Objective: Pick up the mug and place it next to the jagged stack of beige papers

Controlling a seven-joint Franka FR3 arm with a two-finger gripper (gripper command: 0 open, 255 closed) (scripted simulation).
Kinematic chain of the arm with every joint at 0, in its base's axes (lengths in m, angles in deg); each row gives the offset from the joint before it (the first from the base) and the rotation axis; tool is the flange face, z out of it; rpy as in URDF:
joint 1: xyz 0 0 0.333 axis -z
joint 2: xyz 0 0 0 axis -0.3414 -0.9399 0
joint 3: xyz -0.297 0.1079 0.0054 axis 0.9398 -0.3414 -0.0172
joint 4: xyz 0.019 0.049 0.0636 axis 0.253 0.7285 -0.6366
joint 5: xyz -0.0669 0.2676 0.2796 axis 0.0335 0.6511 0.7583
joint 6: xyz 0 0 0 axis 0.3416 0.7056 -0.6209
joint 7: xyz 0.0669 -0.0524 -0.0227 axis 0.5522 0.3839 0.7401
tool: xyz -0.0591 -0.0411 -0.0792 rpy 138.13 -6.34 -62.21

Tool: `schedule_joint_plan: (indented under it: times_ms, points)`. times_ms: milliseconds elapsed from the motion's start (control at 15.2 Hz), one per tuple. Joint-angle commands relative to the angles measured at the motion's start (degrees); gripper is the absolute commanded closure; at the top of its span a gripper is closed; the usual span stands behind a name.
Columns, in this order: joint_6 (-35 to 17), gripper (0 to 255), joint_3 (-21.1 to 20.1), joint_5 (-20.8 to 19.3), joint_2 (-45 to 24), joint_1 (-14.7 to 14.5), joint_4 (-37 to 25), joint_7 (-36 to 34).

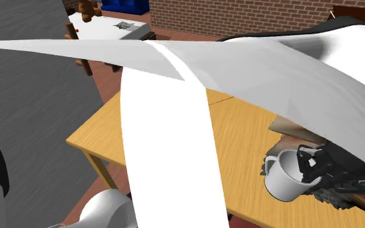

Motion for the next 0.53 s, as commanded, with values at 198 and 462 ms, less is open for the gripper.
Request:
schedule_joint_plan:
  times_ms: [198,462]
  points:
    - [-3.9,255,0.7,-0.5,-0.1,0.3,3.8,0.2]
    - [-7.1,255,1.3,-0.7,-0.5,0.4,6.5,0.3]
